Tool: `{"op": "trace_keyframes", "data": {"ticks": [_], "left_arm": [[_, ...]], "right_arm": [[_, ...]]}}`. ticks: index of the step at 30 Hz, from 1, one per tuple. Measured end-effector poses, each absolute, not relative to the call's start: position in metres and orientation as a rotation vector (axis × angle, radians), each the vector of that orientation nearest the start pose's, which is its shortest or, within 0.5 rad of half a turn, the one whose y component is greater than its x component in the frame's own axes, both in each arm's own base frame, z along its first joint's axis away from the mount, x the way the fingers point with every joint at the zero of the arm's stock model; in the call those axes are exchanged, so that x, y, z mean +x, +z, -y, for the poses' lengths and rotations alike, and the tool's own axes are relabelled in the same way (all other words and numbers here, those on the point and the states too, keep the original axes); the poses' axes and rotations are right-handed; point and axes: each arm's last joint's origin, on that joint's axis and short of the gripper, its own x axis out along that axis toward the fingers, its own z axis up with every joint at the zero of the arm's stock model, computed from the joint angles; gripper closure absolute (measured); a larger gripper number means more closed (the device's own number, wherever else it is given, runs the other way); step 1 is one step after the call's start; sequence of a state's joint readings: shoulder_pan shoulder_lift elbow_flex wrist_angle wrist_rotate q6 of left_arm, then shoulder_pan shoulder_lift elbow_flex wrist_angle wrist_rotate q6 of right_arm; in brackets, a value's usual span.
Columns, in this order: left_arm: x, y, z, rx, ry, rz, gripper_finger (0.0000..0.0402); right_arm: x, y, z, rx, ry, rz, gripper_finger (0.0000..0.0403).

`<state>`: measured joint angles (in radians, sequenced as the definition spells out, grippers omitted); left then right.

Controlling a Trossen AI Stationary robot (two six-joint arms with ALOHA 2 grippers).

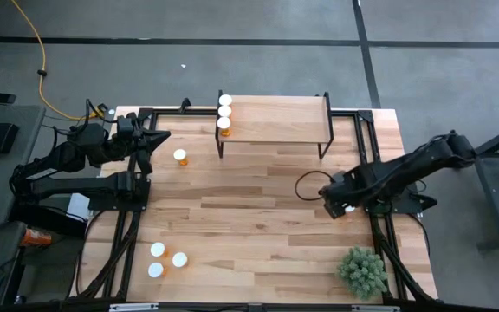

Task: Pick and place medicine bottles onto shelf by color
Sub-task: Put the orange pill bottle on the shelf

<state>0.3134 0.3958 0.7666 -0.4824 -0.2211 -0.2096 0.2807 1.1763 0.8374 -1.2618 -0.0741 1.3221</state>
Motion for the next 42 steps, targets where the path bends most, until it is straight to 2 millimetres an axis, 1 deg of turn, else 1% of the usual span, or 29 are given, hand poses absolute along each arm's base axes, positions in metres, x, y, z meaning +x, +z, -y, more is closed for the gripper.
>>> {"op": "trace_keyframes", "data": {"ticks": [4,8,16,21,29,31,33,36,39,42], "left_arm": [[0.073,0.339,-0.03,-0.209,0.544,-0.056,0.0401],[0.073,0.339,-0.03,-0.207,0.544,-0.057,0.0401],[0.073,0.339,-0.03,-0.207,0.543,-0.057,0.0401],[0.073,0.339,-0.03,-0.207,0.544,-0.057,0.0401],[0.073,0.339,-0.03,-0.206,0.545,-0.058,0.0401],[0.073,0.339,-0.03,-0.206,0.545,-0.058,0.0401],[0.073,0.339,-0.03,-0.206,0.547,-0.057,0.0401],[0.073,0.339,-0.03,-0.206,0.547,-0.057,0.0401],[0.072,0.339,-0.03,-0.206,0.553,-0.057,0.0401],[0.072,0.339,-0.031,-0.205,0.562,-0.056,0.0401]], "right_arm": [[0.154,0.208,-0.048,0.892,-0.888,-1.487,0.0066],[0.149,0.198,-0.046,0.887,-0.977,-1.46,0.0066],[0.149,0.179,-0.042,0.978,-1.0,-1.415,0.0071],[0.147,0.176,-0.042,0.989,-1.035,-1.406,0.0109],[0.147,0.177,-0.042,1.012,-1.034,-1.425,0.0206],[0.148,0.178,-0.043,1.015,-1.028,-1.428,0.0221],[0.15,0.183,-0.043,1.017,-1.011,-1.425,0.0221],[0.157,0.196,-0.045,1.013,-0.948,-1.411,0.0221],[0.168,0.216,-0.048,0.997,-0.846,-1.37,0.0209],[0.181,0.244,-0.05,0.987,-0.761,-1.269,0.0203]]}}
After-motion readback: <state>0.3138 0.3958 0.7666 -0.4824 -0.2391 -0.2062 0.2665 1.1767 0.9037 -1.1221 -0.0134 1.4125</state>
